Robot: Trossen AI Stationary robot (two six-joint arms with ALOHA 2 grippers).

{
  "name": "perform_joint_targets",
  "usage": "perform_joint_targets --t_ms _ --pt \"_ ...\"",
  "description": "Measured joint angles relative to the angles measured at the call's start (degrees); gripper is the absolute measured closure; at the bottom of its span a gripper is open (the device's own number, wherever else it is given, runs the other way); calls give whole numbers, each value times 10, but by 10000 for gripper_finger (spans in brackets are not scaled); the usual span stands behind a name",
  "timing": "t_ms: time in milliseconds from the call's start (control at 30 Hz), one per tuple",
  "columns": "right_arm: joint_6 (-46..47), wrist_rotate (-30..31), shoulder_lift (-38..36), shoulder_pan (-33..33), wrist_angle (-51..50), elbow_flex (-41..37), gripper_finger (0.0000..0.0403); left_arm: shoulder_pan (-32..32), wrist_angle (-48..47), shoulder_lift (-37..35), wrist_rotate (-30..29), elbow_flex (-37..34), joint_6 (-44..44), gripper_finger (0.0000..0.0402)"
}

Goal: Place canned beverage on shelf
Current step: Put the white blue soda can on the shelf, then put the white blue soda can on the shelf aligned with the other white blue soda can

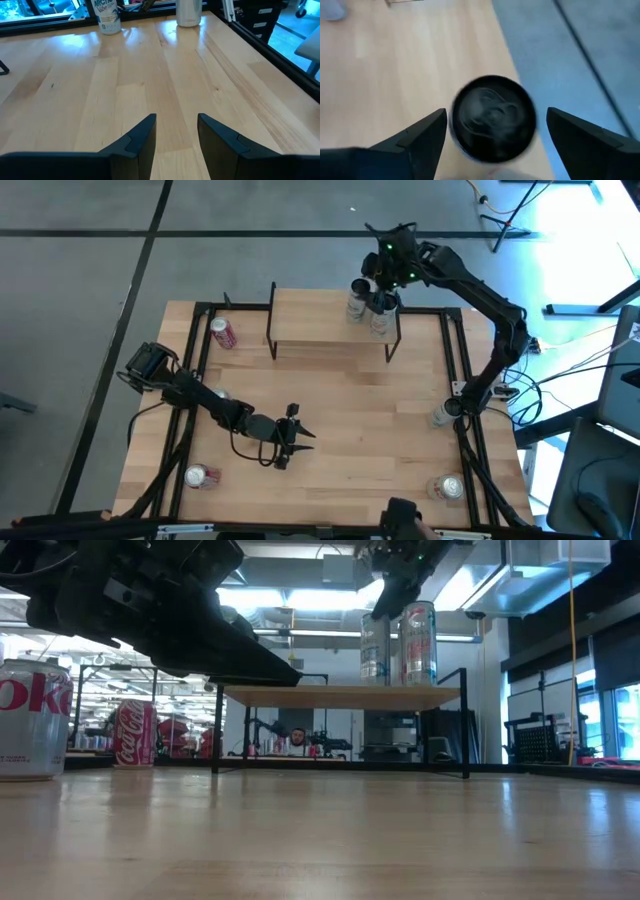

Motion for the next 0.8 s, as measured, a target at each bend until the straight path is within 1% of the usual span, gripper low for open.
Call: perform_joint_targets --t_ms 100,267,400,600,700,800 --pt "0 33 -20 8 -1 0 77 0 0 0 0 0 2 264" --pt "33 30 -57 36 -26 0 78 4 0 0 0 0 4 264" --pt "68 29 -83 78 -88 0 78 4 0 0 0 0 7 264" --pt "169 30 -113 157 -187 -1 78 4 2 0 4 0 19 264" --pt "212 47 -126 205 -190 -30 78 3 2 0 45 0 18 264" --pt "252 88 -150 255 -191 -88 78 -4 2 0 49 0 -6 264"
